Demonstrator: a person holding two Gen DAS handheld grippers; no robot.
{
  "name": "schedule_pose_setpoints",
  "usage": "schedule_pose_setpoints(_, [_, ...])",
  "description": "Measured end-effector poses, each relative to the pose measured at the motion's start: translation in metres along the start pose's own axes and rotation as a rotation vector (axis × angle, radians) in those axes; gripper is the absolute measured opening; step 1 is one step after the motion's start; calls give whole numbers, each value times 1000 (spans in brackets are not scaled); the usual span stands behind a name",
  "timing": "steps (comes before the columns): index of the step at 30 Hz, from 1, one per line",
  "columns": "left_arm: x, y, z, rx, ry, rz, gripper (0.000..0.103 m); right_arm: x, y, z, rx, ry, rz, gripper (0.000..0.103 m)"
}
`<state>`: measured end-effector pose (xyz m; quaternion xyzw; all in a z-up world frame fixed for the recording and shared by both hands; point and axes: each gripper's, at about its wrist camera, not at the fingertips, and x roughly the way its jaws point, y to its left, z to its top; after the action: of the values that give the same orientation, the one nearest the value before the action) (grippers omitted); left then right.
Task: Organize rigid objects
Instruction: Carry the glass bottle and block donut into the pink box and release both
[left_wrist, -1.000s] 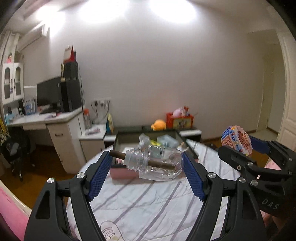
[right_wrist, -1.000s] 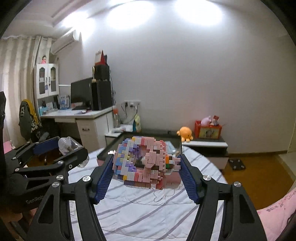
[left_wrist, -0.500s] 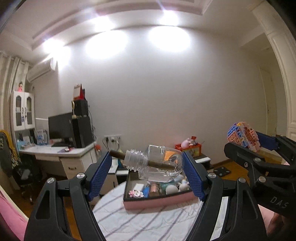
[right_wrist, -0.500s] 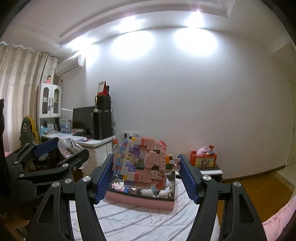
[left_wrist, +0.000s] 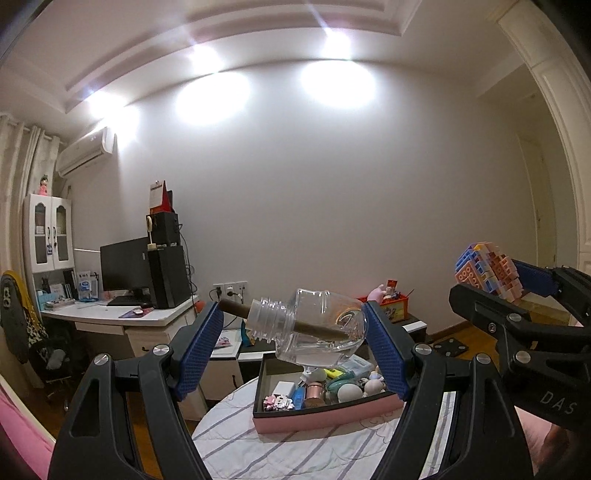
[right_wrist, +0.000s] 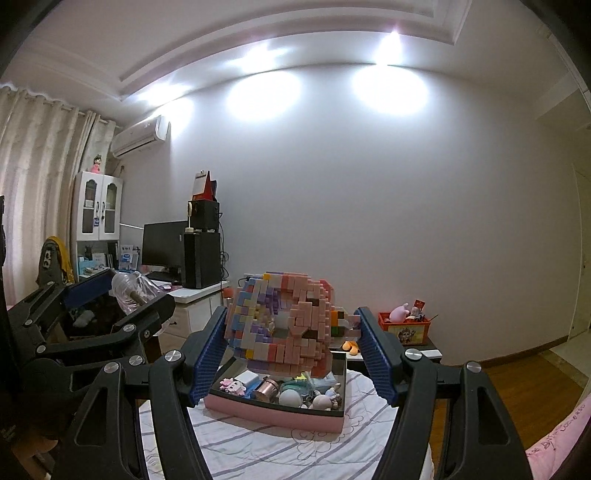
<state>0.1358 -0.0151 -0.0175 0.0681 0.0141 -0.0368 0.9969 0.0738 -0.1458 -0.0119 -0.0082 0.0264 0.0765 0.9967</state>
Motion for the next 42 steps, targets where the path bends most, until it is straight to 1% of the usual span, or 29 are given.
schedule_pose_setpoints(8, [24, 0, -3, 7, 26, -1, 78, 20, 0, -3, 4, 29, 0, 69])
schedule_pose_setpoints(12, [46, 0, -8, 16, 50, 1, 78, 37, -2, -6, 5, 42, 0, 69])
schedule_pose_setpoints(16, [71, 1, -14, 15, 78, -2, 78, 61, -5, -8, 2, 63, 2, 69])
schedule_pose_setpoints(19, [97, 4, -20, 14, 103, -13, 78, 87, -9, -12, 7, 90, 14, 69])
schedule_pose_setpoints(22, [133, 7, -28, 7, 152, -40, 78, 118, -13, -17, -4, 125, 10, 69])
schedule_pose_setpoints(27, [202, 7, -49, 29, 254, -50, 78, 177, -21, -34, -7, 211, 16, 69])
schedule_pose_setpoints(29, [235, 6, -64, 24, 319, -68, 78, 211, -26, -45, -1, 279, 27, 69])
schedule_pose_setpoints(31, [264, 7, -82, 11, 386, -84, 78, 235, -29, -57, -4, 323, 26, 69])
schedule_pose_setpoints(33, [292, 7, -101, 7, 442, -96, 78, 262, -31, -72, -15, 387, 26, 69])
schedule_pose_setpoints(35, [319, 4, -118, 20, 513, -98, 78, 286, -32, -85, -25, 437, 21, 69])
schedule_pose_setpoints(38, [344, -2, -134, 60, 570, -87, 78, 316, -36, -106, -27, 512, 21, 69])
schedule_pose_setpoints(39, [352, -4, -139, 66, 598, -92, 78, 322, -37, -110, -22, 529, 25, 69])
schedule_pose_setpoints(41, [364, -6, -144, 72, 613, -100, 78, 335, -42, -117, -20, 555, 23, 69])
schedule_pose_setpoints(42, [371, -7, -147, 73, 632, -106, 78, 340, -43, -120, -23, 567, 19, 69])
